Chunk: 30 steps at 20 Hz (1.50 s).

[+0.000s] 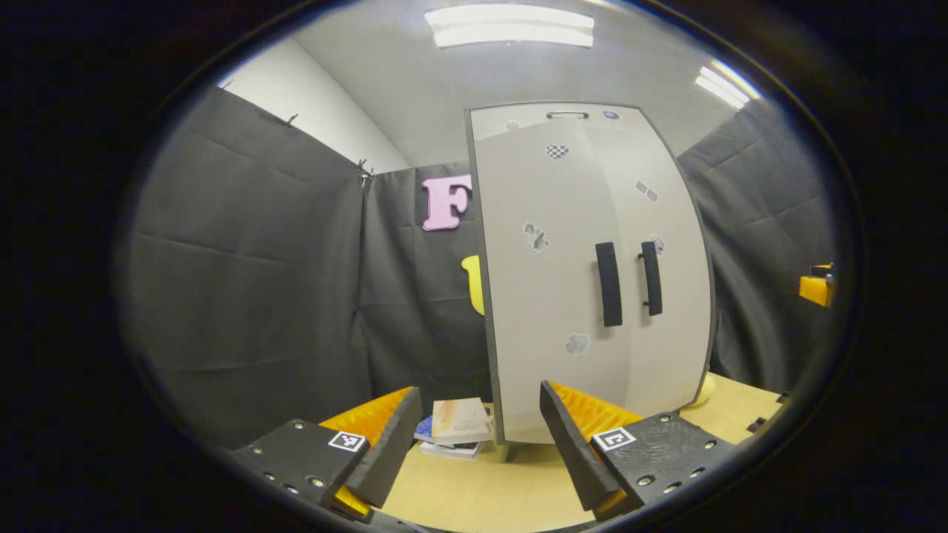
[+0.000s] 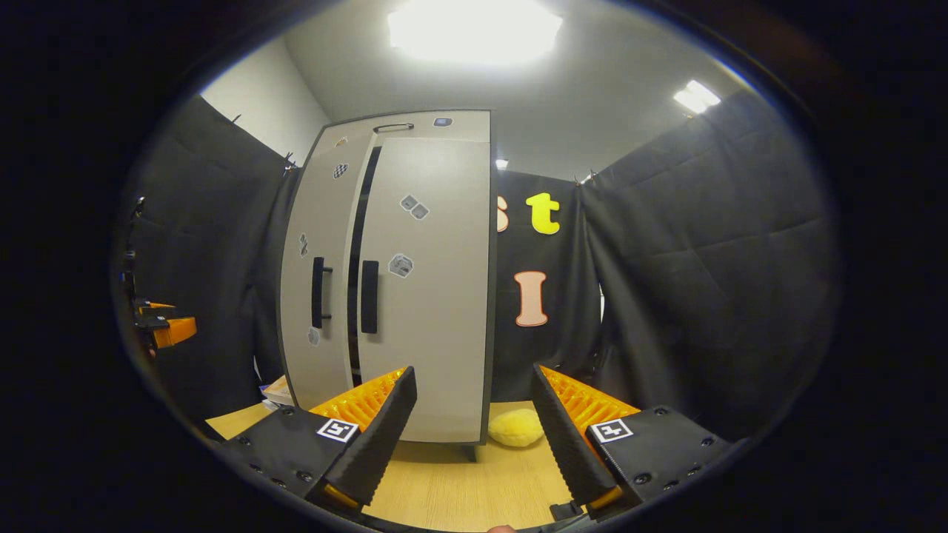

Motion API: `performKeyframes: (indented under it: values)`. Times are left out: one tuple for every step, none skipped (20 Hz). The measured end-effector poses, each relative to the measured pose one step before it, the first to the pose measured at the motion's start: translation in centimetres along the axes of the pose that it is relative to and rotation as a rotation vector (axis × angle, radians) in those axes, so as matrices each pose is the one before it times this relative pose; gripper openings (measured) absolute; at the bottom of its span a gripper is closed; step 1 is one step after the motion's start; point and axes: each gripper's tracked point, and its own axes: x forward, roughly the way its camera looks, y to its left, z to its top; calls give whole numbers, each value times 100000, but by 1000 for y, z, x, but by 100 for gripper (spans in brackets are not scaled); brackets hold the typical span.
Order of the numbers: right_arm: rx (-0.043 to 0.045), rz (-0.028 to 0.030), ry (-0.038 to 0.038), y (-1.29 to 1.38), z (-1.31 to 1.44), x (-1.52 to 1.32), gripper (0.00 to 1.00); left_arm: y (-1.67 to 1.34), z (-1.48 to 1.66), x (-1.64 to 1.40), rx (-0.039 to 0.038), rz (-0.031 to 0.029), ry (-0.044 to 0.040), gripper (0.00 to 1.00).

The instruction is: Grab one shoe with the right hand and put it into the shoe cabinet, grab the other shoe with the left hand and put it into the shoe cabinet; then close the right door with the right hand and the left door with the left hand.

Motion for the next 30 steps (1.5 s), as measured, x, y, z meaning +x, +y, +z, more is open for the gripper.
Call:
performKeyframes:
  values:
    - [326, 156, -42, 24, -73, -46, 98, 30, 23, 98, 73, 111, 35, 94]
    - [175, 69, -76, -27, -41, 45, 98, 5, -27, -44, -33, 144, -140, 94]
    - [146, -85, -56, -32, 38, -74, 98, -22, 74, 51, 28, -70, -32, 94]
    - [142, 20, -51, -50, 59, 33, 98, -20, -33, -73, 179, 69, 61, 100]
    - [172, -126, -98, -69, -38, 16, 98, 7, 25, -19, 275, 30, -35, 100]
    - [11, -84, -4, -37, -50, -14, 98, 58, 17, -41, 333, 51, 52, 94]
    - [-105, -30, -11, -36, 1, 9, 98, 49, 73, 10, 246, 100, -116, 94]
    - [-179, -20, 74, 18, 46, -82, 98, -2, 2, -22, 139, -21, -40, 94]
    - [-121, -59, 18, 4, -25, 0, 98, 1, 58, 5, 16, 22, -86, 94]
    - [-21, 80, 109, -7, 14, -47, 98, -61, -52, -16, 77, -17, 2, 94]
    - [125, 83, -55, 25, 12, 107, 98, 51, 31, 7, 86, 112, -52, 94]
    - [174, 46, -206, 7, 110, 6, 98, 49, 28, -63, -10, 74, 7, 94]
    - [153, 27, -213, 92, 10, -37, 98, -1, -32, 51, -173, 64, -17, 94]
    - [66, 79, -190, 42, 57, 52, 98, -7, -76, -38, -119, -7, 237, 94]
    - [-69, 65, -37, 60, 14, 37, 98, 90, -41, -27, -47, 173, 348, 94]
    - [-126, 92, 204, 32, 10, 58, 98, -30, 5, 14, 43, 140, 194, 94]
    - [-28, 65, 257, 35, -154, 25, 98, 43, 8, 25, 104, 252, 159, 100]
    - [22, 163, 111, 76, 8, 3, 97, 19, -44, -100, 139, 167, 127, 100]
    - [42, 148, 15, 114, -71, -54, 98, 37, 49, 52, 39, 239, 51, 100]
    - [-50, 180, 99, 97, 79, 86, 98, 44, -80, -45, -155, 141, -18, 100]
    - [-165, 91, -16, 88, -85, 54, 98, -30, -10, 8, -216, 7, 134, 94]
    - [-156, 86, -56, 45, 30, -7, 98, 27, -12, -94, -119, 60, 0, 100]
    - [-117, 33, 38, -8, 8, 29, 98, -18, 59, 24, 59, 0, -58, 100]
    - [-62, -47, -158, -18, 59, 4, 98, 27, -31, -96, 308, 114, 122, 100]
    - [88, -158, -203, -19, 99, 79, 98, 70, 15, 6, 269, 73, -10, 100]
    - [284, -28, -224, -8, 138, -38, 98, -33, -26, -30, 188, 46, 98, 95]
    - [294, 9, -120, 43, -52, -131, 98, -6, 14, 12, -32, -103, 72, 95]
    - [103, 34, 2, 61, -45, 10, 98, 8, -16, -44, -181, -59, 13, 94]
    - [-58, -37, 237, 25, -57, 128, 98, -2, 37, -43, -145, 63, -64, 100]
    - [-20, -78, 151, -11, -30, 54, 98, 34, 18, 13, -26, 102, -26, 100]
